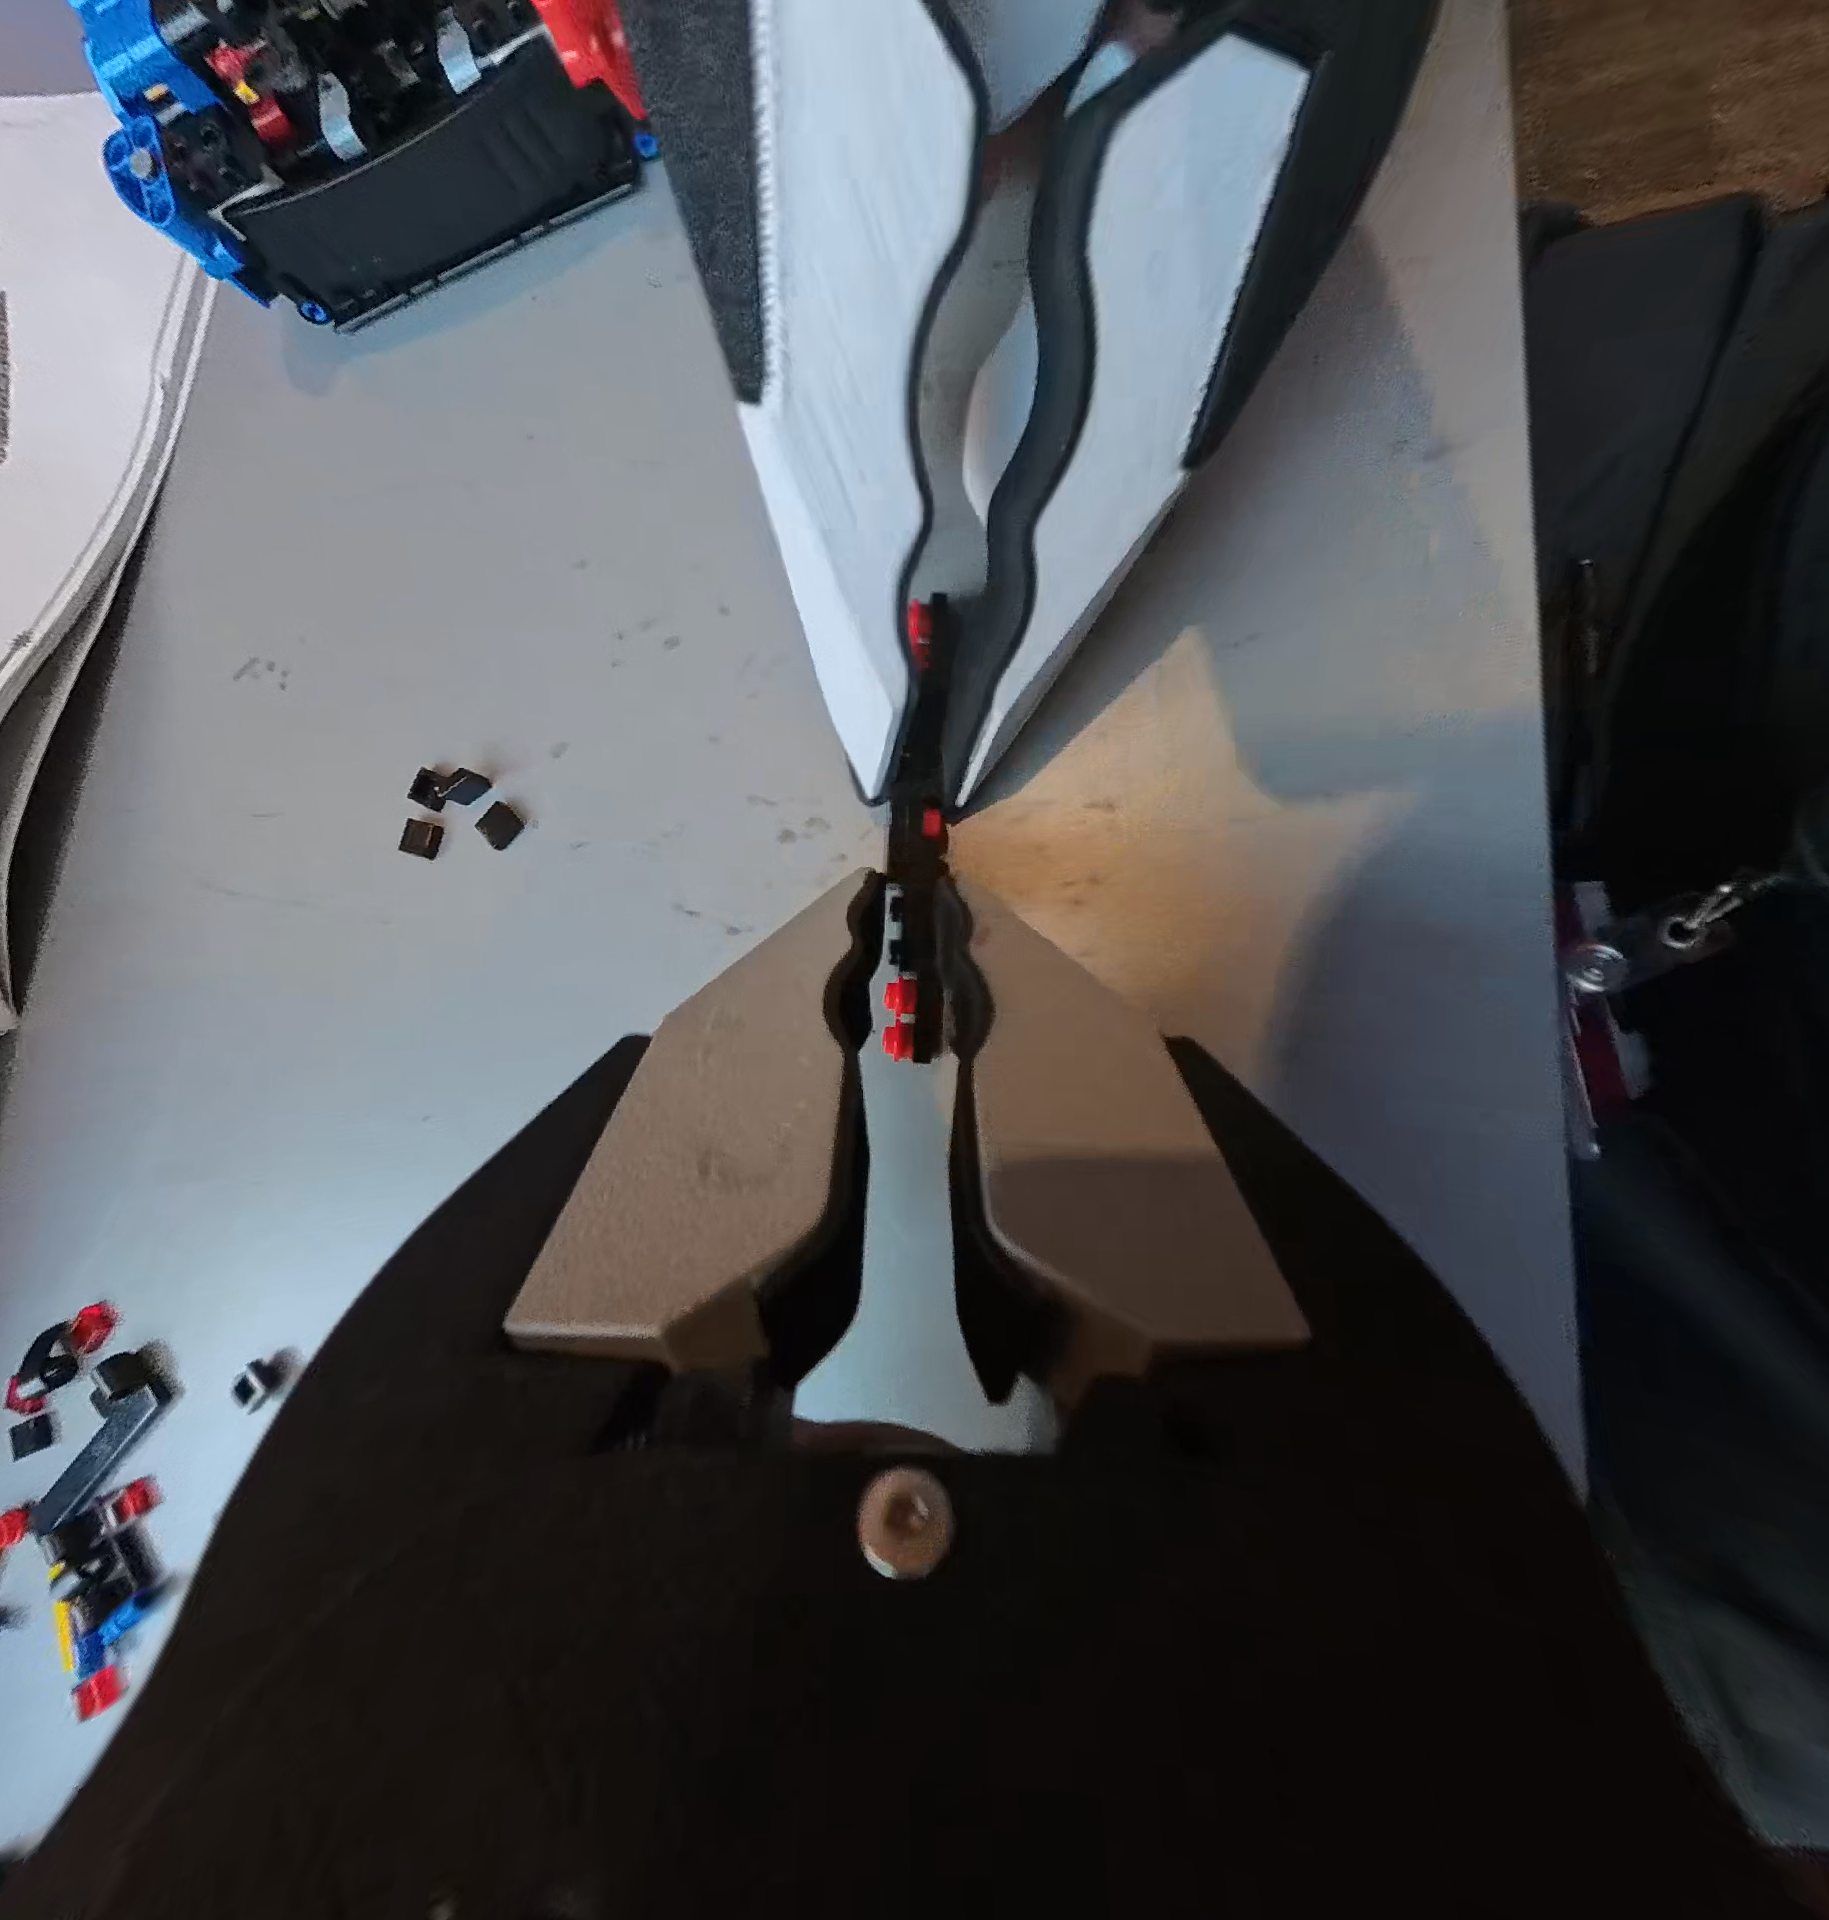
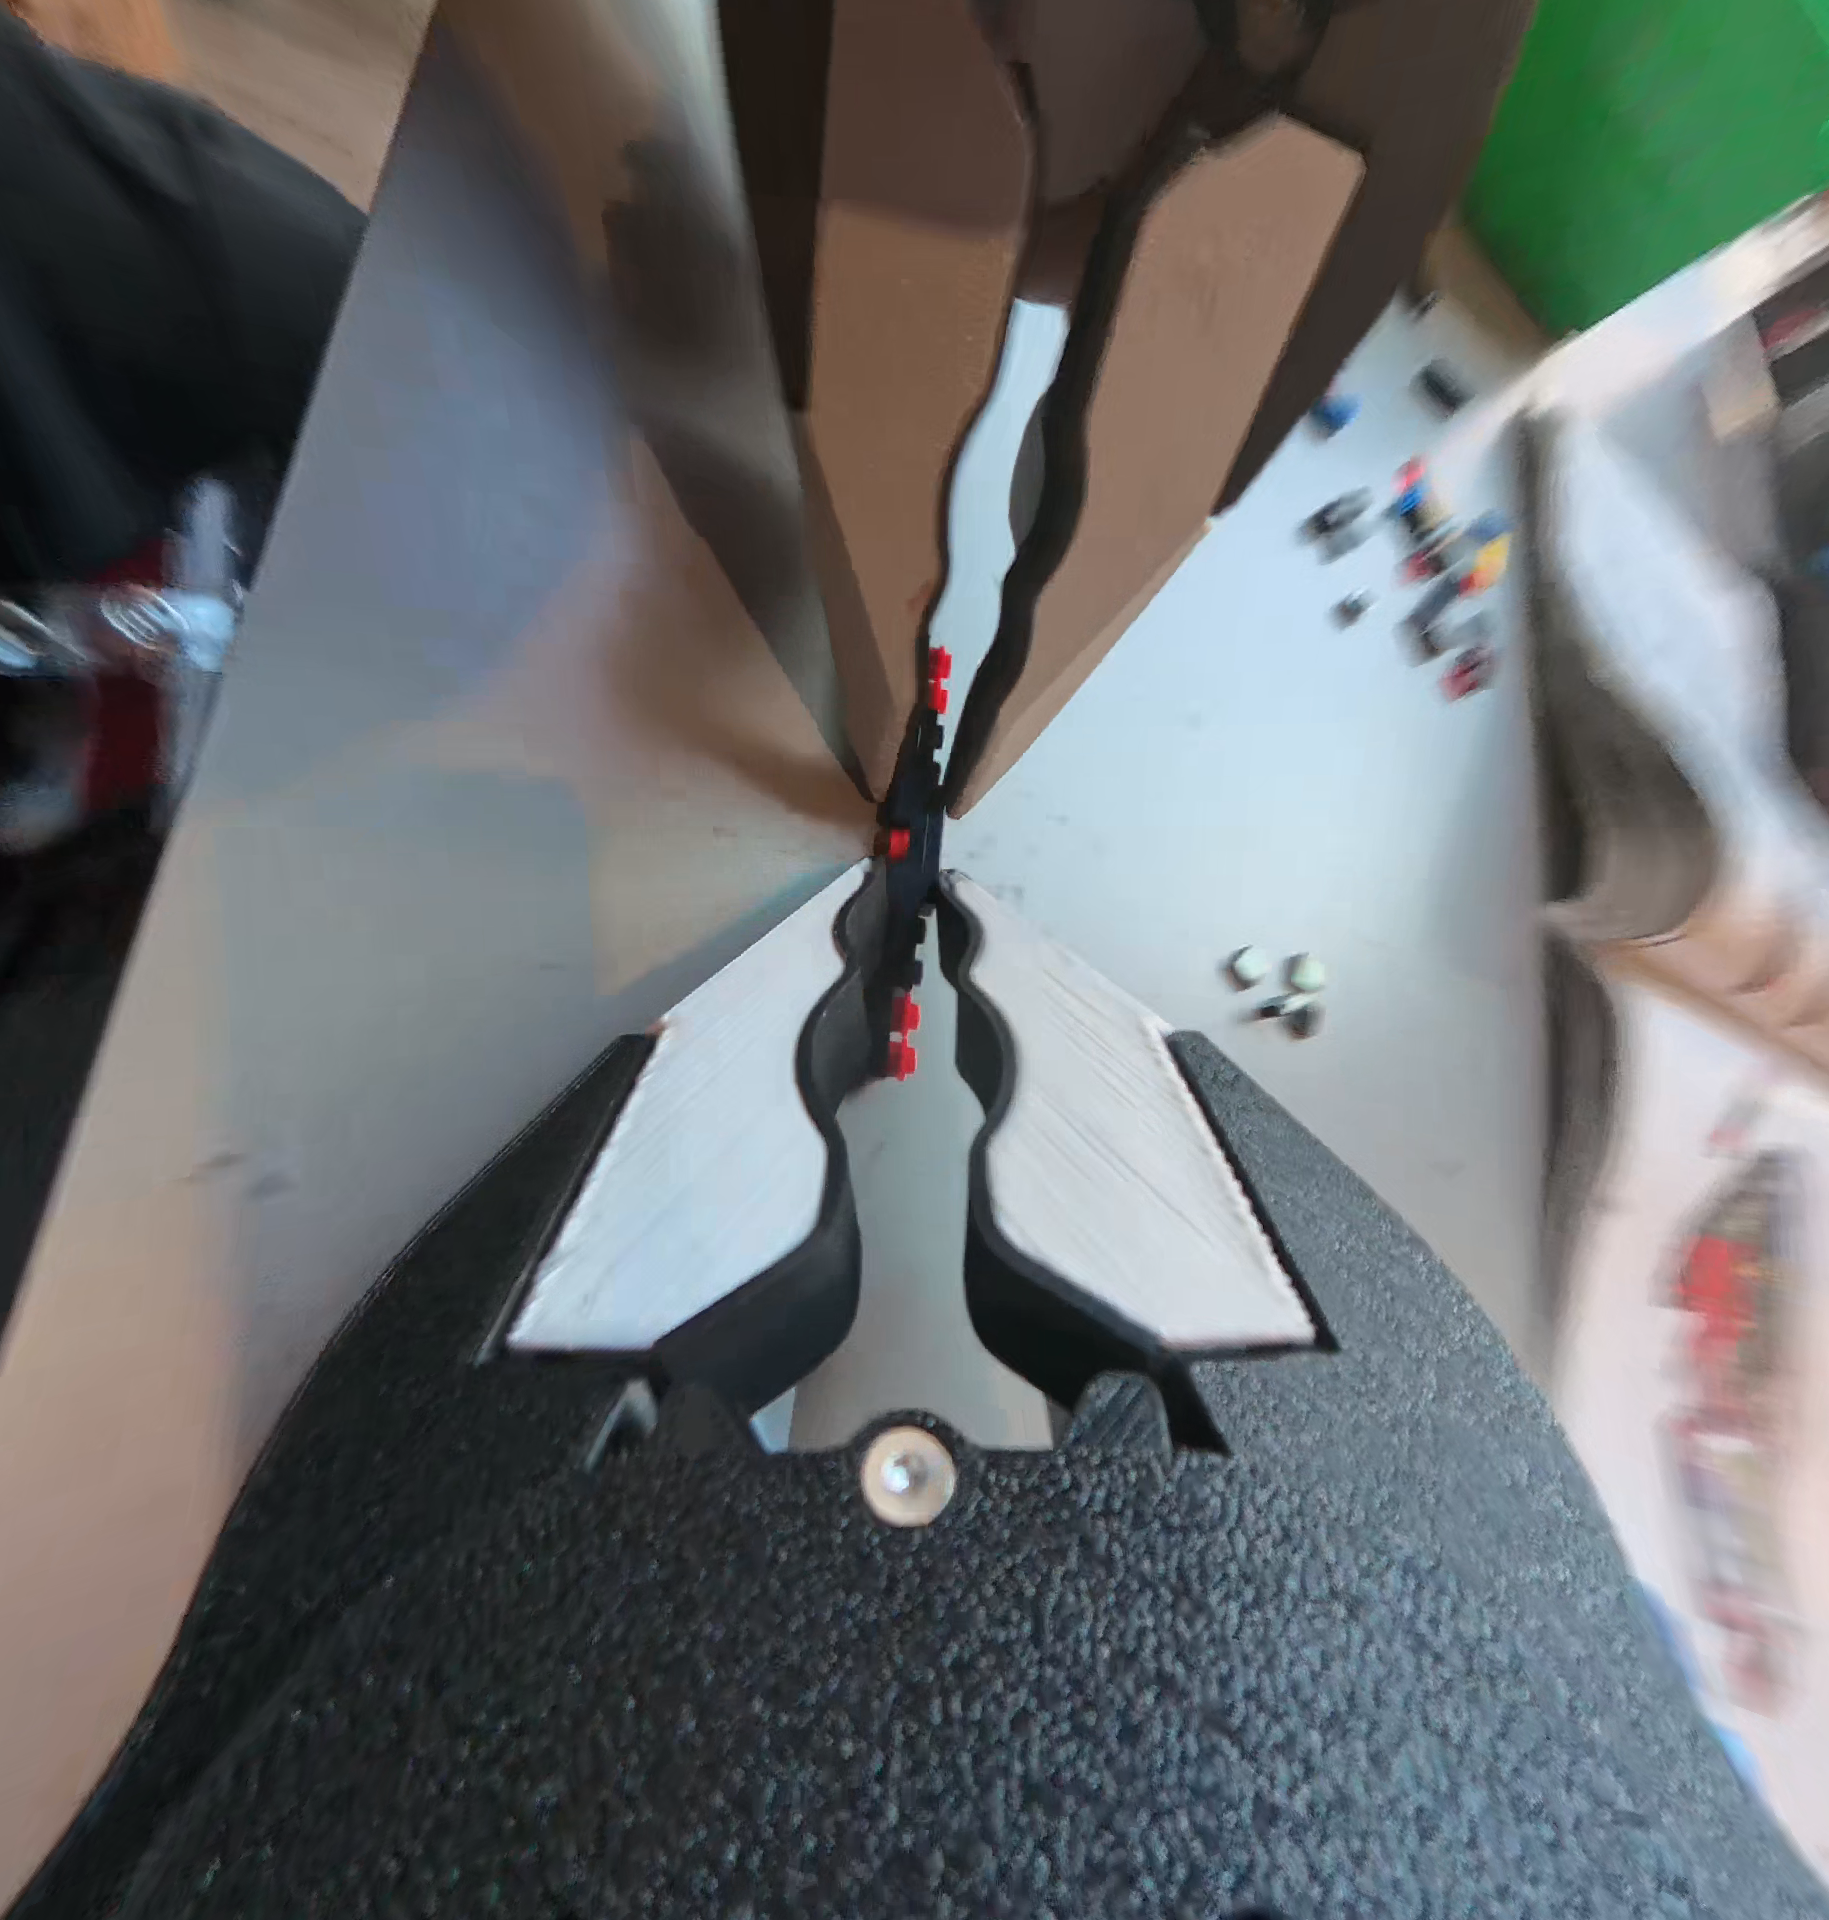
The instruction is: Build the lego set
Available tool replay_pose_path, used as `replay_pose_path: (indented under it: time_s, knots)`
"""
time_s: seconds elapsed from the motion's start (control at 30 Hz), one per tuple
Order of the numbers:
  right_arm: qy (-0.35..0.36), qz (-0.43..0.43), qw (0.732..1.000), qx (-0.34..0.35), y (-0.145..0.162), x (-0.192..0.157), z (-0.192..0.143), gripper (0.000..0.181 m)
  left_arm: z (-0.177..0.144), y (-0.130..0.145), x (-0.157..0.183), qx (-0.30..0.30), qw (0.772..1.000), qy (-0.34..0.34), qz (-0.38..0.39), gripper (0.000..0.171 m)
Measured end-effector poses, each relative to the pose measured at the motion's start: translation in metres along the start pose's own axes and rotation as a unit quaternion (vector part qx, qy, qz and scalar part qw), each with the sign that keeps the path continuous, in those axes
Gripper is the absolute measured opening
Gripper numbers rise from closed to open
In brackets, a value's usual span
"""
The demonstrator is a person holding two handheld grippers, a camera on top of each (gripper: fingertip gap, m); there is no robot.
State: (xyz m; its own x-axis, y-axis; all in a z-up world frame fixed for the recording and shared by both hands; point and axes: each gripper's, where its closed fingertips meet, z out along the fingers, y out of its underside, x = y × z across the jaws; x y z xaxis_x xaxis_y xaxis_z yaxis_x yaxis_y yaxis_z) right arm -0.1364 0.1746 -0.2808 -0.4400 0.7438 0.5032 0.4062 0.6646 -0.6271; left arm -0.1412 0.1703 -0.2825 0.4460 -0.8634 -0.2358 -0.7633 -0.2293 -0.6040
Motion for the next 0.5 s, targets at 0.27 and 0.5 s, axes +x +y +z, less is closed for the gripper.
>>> replay_pose_path:
  time_s: [0.27, 0.5]
  knots:
    - [0.092, -0.081, 0.992, 0.019, -0.006, 0.006, -0.006, 0.009, -0.013, 0.003, 0.002, 0.043, 0.989, 0.065, -0.127, 0.024]
    - [0.128, -0.135, 0.983, 0.012, -0.005, 0.007, -0.005, 0.009, -0.007, 0.004, 0.006, 0.057, 0.978, 0.093, -0.18, 0.007]
